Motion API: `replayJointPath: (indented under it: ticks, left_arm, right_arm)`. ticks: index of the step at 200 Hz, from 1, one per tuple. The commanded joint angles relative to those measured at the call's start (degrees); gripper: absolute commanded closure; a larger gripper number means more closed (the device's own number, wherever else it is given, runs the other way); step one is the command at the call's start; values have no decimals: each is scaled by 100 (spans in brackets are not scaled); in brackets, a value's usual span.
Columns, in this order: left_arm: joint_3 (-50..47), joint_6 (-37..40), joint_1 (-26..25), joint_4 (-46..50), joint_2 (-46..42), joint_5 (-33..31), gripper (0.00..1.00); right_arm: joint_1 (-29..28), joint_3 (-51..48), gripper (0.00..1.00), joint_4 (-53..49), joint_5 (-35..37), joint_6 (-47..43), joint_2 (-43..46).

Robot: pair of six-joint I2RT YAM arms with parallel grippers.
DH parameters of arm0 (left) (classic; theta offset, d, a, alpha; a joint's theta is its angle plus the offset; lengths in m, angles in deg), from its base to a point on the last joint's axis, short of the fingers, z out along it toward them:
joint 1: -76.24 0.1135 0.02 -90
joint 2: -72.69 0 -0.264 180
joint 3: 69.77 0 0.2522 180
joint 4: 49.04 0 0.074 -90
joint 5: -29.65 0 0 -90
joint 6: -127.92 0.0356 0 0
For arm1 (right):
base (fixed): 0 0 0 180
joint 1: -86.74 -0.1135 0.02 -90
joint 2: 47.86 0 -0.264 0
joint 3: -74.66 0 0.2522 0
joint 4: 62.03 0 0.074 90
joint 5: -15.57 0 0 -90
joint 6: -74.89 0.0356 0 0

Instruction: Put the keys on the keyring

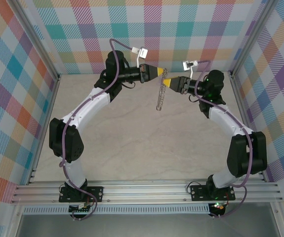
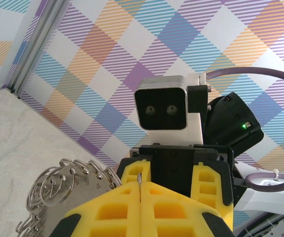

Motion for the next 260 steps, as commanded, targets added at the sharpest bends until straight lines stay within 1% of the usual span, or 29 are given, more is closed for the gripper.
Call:
replayJointPath:
  ticks: [1, 34, 65, 88, 108, 129, 135, 165, 211, 222, 260]
  left_arm:
    - [1, -65, -73, -426, -373, 123, 100]
    - [35, -81, -73, -418, -400, 239, 100]
    - [101, -53, -73, -344, -420, 353, 100]
    - [140, 5, -71, -258, -448, 434, 100]
    - [216, 121, -73, -99, -455, 543, 100]
    - [280, 273, -73, 105, -492, 618, 100]
    - [291, 317, -73, 163, -509, 637, 100]
    - [334, 481, -73, 340, -582, 774, 100]
    - [439, 628, -95, 551, -599, 902, 100]
    - [458, 654, -112, 575, -598, 922, 100]
    - [528, 708, -169, 654, -570, 956, 100]
  right_arm:
    - [-46, 165, 61, 68, -2, -194, -152]
    - [-51, 85, 61, 18, -51, -311, -147]
    - [5, -113, 62, -408, 21, -813, 150]
    - [128, -290, 59, -488, 47, -962, 411]
    - [231, -390, 55, -518, 31, -1041, 607]
    - [275, -476, 54, -544, -27, -1190, 829]
    - [283, -506, 54, -745, -31, -1250, 900]
    - [283, -614, 54, -881, -42, -1433, 1141]
    - [266, -563, 48, -631, -102, -1248, 1027]
    - [248, -535, 48, -419, -103, -1196, 970]
    - [119, -376, 47, -374, -106, -1188, 816]
